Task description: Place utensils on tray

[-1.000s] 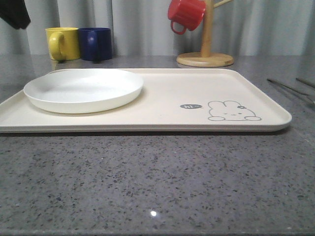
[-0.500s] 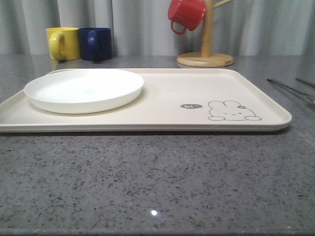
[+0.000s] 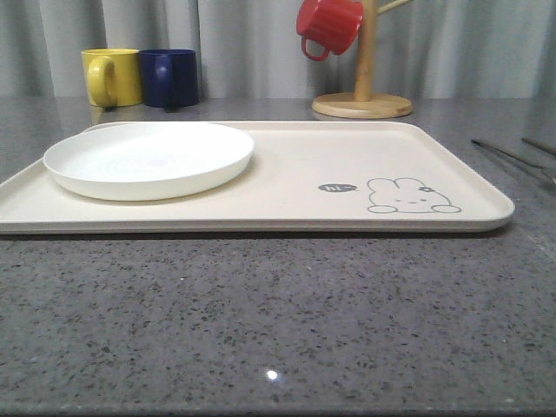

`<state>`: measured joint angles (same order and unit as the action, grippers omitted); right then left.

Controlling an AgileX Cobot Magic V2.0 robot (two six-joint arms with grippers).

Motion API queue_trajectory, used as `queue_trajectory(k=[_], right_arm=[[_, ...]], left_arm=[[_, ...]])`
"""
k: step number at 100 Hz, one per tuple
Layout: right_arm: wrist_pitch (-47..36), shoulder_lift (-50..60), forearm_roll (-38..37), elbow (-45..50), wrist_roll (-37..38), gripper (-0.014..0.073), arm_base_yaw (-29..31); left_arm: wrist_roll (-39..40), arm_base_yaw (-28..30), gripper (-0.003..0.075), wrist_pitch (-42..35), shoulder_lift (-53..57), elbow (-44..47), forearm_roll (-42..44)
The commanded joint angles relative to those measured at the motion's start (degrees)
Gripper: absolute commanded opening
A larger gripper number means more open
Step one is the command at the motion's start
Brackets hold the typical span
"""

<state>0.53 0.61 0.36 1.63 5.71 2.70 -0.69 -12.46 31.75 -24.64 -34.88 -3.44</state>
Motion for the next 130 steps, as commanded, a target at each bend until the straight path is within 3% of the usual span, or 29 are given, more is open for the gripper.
queue_trajectory(k=[1, 53, 75, 98, 107, 124, 130], right_arm=[[-4.2, 1.0, -3.4, 0.0, -1.5, -0.0074, 0.4], [-4.1, 0.9, -4.7, -0.3, -1.5, -0.0074, 0.4], [6.4, -4.2, -4.7, -7.5, -1.5, -0.0074, 0.2], [20.8, -19.8, -4.1, -21.2, -1.5, -0.0066, 0.2], [24.9, -27.3, -3.9, -26.9, -1.5, -0.0001, 0.2], [28.6, -40.3, -3.1, -37.5, -1.5, 0.0293, 0.2], [29.9, -45.0, -3.1, -41.3, -1.5, 0.0355, 0.1]], left_arm=[[0.2, -0.4, -0.0019, -3.8, 3.3, 0.5, -0.2], [0.2, -0.4, -0.0019, -2.7, 9.1, 3.0, -0.2], [0.2, -0.4, -0.0019, -2.7, 9.1, 3.0, -0.2], [0.2, -0.4, -0.0019, -2.7, 9.1, 3.0, -0.2], [0.2, -0.4, -0.0019, -2.7, 9.1, 3.0, -0.2], [0.2, -0.4, -0.0019, -2.7, 9.1, 3.0, -0.2], [0.2, -0.4, -0.0019, -2.7, 9.1, 3.0, -0.2]])
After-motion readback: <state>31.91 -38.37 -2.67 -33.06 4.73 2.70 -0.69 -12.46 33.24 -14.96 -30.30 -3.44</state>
